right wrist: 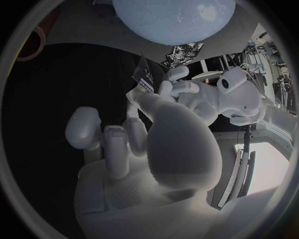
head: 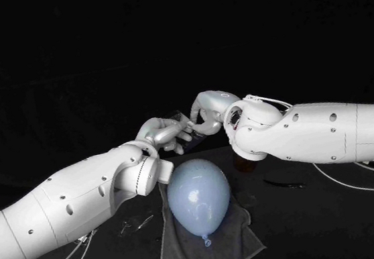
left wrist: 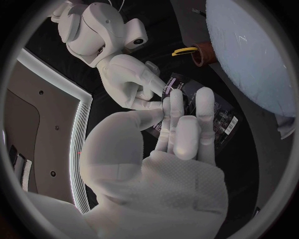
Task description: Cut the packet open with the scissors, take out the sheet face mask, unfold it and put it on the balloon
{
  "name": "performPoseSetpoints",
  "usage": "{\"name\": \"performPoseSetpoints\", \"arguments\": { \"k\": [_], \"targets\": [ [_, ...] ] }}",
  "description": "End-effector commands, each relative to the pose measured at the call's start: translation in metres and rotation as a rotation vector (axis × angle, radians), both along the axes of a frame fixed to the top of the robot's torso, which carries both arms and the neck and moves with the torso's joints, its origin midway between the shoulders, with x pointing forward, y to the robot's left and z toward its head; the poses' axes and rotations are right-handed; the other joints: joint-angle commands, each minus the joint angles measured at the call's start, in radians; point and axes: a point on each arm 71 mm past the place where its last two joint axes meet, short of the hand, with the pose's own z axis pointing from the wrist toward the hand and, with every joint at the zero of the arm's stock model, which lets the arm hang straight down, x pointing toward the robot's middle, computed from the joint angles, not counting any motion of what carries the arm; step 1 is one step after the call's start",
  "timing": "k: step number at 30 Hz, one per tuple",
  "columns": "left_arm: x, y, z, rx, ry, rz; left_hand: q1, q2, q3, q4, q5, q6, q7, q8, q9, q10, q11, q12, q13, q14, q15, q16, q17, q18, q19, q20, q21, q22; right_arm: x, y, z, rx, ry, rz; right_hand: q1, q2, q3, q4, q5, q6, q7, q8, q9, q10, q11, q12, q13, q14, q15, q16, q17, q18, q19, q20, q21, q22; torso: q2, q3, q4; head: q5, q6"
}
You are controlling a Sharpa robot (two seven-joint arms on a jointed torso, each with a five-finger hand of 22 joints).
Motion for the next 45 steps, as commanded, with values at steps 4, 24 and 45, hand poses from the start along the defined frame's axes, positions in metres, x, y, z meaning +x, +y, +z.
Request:
{"name": "performPoseSetpoints", "arguments": {
  "k": [4, 24, 45],
  "targets": [
    [0.0, -0.002, 0.004, 0.008, -0.023, -0.016, 0.0, 0.013, 0.108, -0.113, 0.003, 0.007, 0.0, 0.006, 0.002, 0.007, 0.001, 0.006, 0.001, 0.0, -0.006, 0.006, 0.004, 0.013, -0.01, 0.0, 0.008, 0.003, -0.002, -0.002, 0.003, 0.037, -0.05, 0.002, -0.019, 0.045, 0.074, 0.001, 0.059, -0.004, 0.008, 0.022, 0.02, 0.035, 0.001, 0.001, 0.099, 0.085, -0.002, 0.002, 0.164, -0.001, 0.007, 0.001, 0.004, 0.011, 0.0, -0.0002, -0.0003, 0.0, 0.0],
    [0.002, 0.001, 0.004, 0.022, -0.019, -0.005, -0.005, 0.013, 0.115, -0.121, 0.003, 0.008, 0.0, 0.007, 0.004, 0.008, 0.001, 0.007, 0.002, 0.001, -0.007, 0.008, 0.007, 0.013, -0.011, 0.0, 0.013, 0.006, -0.008, -0.009, 0.006, 0.069, -0.068, 0.009, -0.128, 0.043, 0.189, -0.016, 0.14, -0.069, 0.035, 0.004, 0.027, 0.003, 0.023, -0.091, 0.054, 0.068, 0.016, -0.03, 0.091, 0.009, -0.022, 0.016, -0.046, -0.011, 0.0, -0.0001, -0.0007, 0.001, -0.002],
    [0.002, 0.003, 0.003, 0.032, -0.008, -0.005, -0.007, 0.013, 0.117, -0.124, 0.003, 0.009, 0.0, 0.007, 0.005, 0.008, 0.001, 0.008, 0.003, 0.002, -0.007, 0.009, 0.008, 0.013, -0.012, 0.0, 0.016, 0.007, -0.018, -0.011, 0.013, 0.11, -0.131, 0.066, -0.193, 0.141, 0.28, 0.051, -0.085, -0.1, 0.056, -0.065, -0.005, 0.0, 0.042, -0.103, 0.051, 0.068, 0.031, -0.035, 0.086, 0.01, -0.024, 0.028, -0.073, -0.009, 0.0, -0.0008, -0.0003, 0.001, 0.001]
  ]
}}
